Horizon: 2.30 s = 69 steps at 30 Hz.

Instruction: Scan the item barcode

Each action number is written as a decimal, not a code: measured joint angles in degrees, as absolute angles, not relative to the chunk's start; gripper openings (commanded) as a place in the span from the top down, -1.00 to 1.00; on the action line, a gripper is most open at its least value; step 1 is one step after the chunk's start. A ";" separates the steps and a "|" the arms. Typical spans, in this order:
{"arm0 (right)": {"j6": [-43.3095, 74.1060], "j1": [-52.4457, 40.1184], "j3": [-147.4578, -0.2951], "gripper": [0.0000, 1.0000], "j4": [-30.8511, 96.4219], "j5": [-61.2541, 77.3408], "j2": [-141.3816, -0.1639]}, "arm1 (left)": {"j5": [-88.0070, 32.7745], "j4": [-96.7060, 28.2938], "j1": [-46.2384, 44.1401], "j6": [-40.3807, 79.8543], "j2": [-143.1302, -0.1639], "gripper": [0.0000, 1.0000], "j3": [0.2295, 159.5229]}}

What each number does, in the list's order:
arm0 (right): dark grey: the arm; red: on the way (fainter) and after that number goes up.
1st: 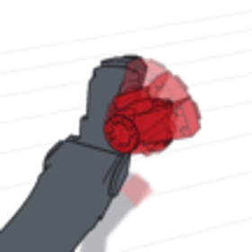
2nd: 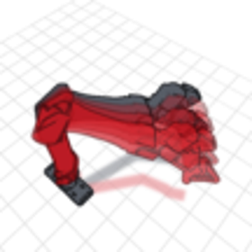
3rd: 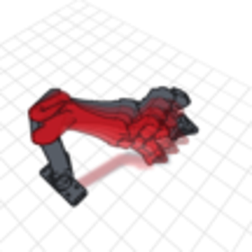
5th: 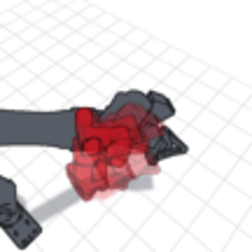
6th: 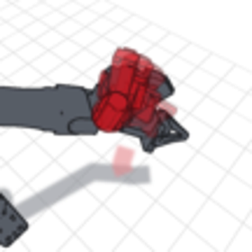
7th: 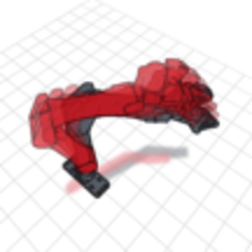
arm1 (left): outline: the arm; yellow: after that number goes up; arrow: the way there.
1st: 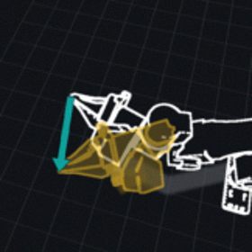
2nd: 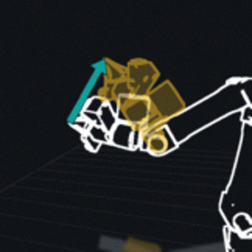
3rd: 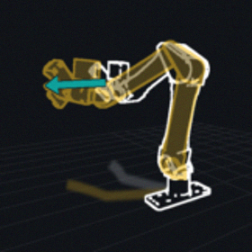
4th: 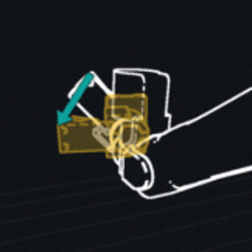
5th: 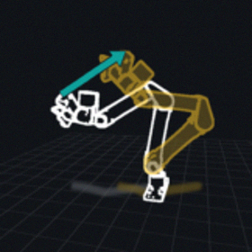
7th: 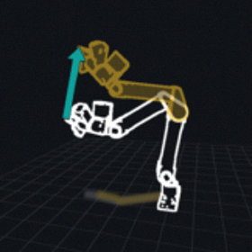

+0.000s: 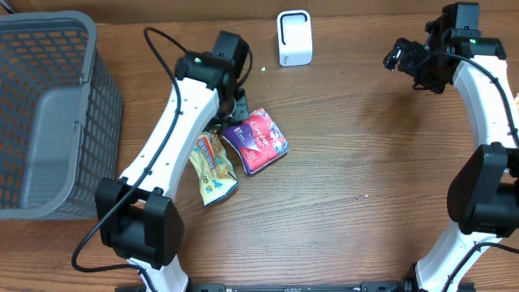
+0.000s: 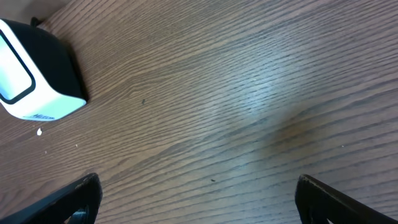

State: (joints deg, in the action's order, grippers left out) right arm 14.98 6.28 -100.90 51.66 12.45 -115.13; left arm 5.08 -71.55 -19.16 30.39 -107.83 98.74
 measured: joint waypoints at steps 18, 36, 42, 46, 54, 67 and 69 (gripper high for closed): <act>15.00 6.28 -100.90 -1.00 51.62 12.43 -115.13 | -11.42 -49.19 -11.84 33.98 -108.77 -0.06 76.25; 15.00 6.28 -100.90 -1.00 51.62 12.43 -115.13 | -24.97 -42.17 -11.25 19.07 -108.77 0.34 73.82; 15.00 6.28 -100.90 -1.00 51.62 12.45 -115.13 | -25.34 -45.84 -11.05 16.73 -108.84 -0.13 78.72; 15.00 6.28 -100.90 -1.00 51.64 12.43 -115.13 | -23.66 -45.43 -10.24 18.04 -108.84 -0.17 80.07; 15.00 6.28 -100.90 -1.00 51.62 12.45 -115.13 | -21.76 -36.86 -9.98 22.37 -108.90 -0.08 73.19; 15.00 6.28 -100.90 -1.00 51.59 12.43 -115.13 | -23.64 -29.69 -9.98 25.61 -108.99 0.92 70.13; 15.00 6.28 -100.90 -1.00 51.62 12.43 -115.13 | -23.66 -29.80 -9.98 25.56 -108.99 0.92 70.13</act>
State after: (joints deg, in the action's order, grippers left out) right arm 15.00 6.28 -100.90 51.62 12.43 -115.13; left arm -23.66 -29.80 -9.98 25.56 -108.99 70.13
